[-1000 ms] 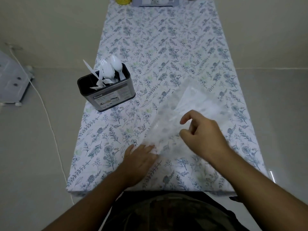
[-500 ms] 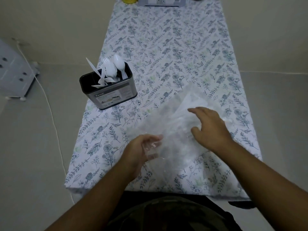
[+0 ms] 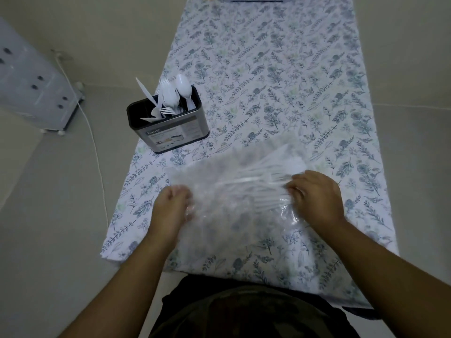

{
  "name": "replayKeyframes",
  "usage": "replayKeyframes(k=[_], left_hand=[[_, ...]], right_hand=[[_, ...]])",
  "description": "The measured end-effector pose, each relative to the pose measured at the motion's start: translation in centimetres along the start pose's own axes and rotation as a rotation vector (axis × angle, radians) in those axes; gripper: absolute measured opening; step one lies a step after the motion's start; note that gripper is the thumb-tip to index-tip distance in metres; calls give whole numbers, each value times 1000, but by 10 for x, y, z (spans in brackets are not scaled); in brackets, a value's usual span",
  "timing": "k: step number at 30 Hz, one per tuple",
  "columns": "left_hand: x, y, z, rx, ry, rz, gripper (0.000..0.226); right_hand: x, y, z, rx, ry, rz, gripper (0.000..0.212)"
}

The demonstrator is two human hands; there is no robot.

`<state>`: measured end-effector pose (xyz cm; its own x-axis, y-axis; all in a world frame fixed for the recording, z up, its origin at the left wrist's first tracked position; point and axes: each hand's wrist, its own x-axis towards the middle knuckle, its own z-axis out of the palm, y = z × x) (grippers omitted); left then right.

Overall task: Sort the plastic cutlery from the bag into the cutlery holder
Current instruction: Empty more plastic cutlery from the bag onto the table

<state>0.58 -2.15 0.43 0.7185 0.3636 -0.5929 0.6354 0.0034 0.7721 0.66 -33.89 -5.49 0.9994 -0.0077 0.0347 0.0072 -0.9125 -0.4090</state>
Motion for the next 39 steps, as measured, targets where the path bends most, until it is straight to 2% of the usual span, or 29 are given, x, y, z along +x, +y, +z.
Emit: replayKeyframes(k=[2,3,5,7,11,15,19,23,33,36,39], left_hand=[[-1,-8,-3,239,173,235,35],[-3,-11,-3,336,200,366,45],[-9,-14,2,441,140,525,50],[-12,-20,8,519,87,572,43],[-10,-29,15,704,45,647,38],[-1,-42,20,935,-64,734,47],[3,-41,27,1042,-99,813,53],[8,-39,28,1070,-87,916,50],[10,-67,22,1057,-171,826,57],[9,-72,20,990,-152,809,55],[4,-72,19,829,-96,657,51]], right_hand=[[-1,1,-2,16,35,9,11],[-2,1,-1,29,45,23,16],[-2,1,3,43,19,57,36],[0,4,8,45,-34,66,49],[7,12,18,69,-12,43,28],[12,13,18,90,-21,35,10],[7,-3,-3,84,73,6,5],[1,-21,-27,87,157,-51,9],[-24,-55,-72,-42,279,-131,10],[-29,-48,-68,-63,235,-91,9],[-35,-38,-56,-94,172,-39,10]])
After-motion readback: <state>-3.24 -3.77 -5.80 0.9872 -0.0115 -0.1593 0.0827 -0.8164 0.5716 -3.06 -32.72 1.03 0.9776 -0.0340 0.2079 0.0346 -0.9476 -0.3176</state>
